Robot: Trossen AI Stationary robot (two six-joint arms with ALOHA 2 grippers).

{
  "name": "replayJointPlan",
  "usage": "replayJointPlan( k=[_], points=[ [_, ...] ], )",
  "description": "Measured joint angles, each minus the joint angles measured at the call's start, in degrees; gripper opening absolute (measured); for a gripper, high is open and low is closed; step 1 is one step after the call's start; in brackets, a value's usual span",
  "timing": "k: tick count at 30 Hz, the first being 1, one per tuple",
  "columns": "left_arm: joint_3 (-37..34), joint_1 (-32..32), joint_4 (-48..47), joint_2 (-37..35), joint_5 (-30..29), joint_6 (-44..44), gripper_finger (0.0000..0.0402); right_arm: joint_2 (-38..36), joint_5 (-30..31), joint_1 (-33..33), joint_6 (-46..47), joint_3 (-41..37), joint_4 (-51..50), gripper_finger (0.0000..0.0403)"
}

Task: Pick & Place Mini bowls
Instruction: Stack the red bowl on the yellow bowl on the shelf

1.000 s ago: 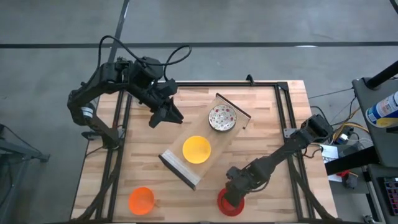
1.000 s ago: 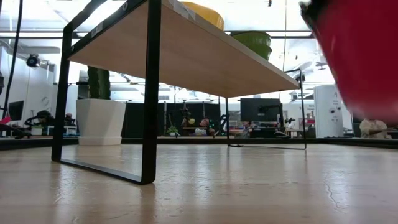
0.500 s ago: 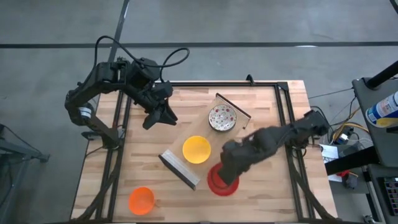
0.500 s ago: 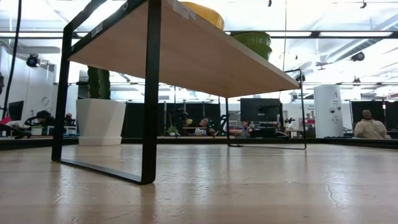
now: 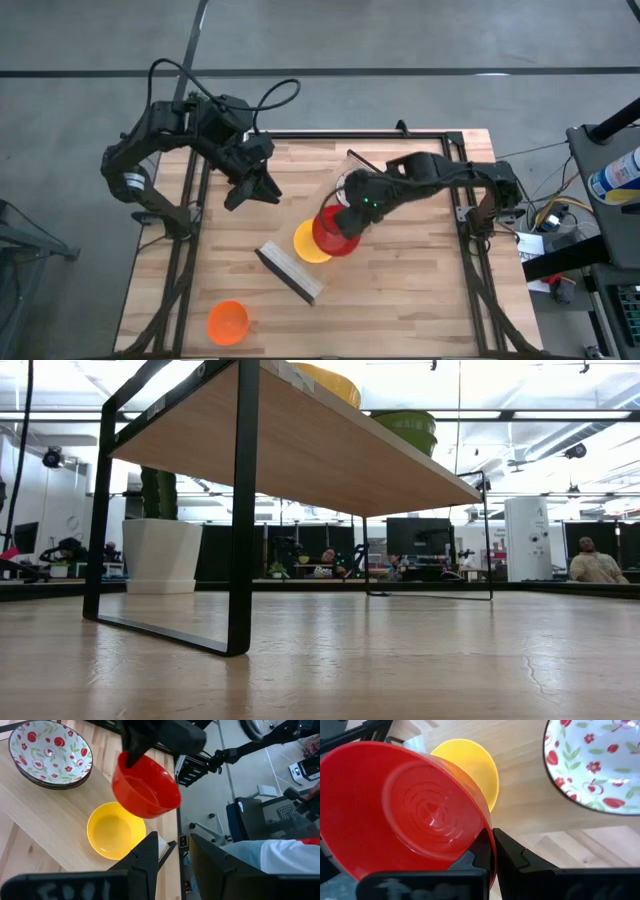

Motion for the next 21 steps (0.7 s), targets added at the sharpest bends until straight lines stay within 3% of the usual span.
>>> replayJointPlan(
  k=[8,21],
  points=[
    [0.0,0.0,-0.4,-1.4,-0.2,0.0,0.0103,2.6,-2.5,-2.8,-3.1,-0.4,2.5,0.0008],
    [0.0,0.0,-0.7,-1.6,-0.4,0.4,0.0103,12.3,-3.6,-3.9,-6.8,9.5,-1.9,0.0008]
  ],
)
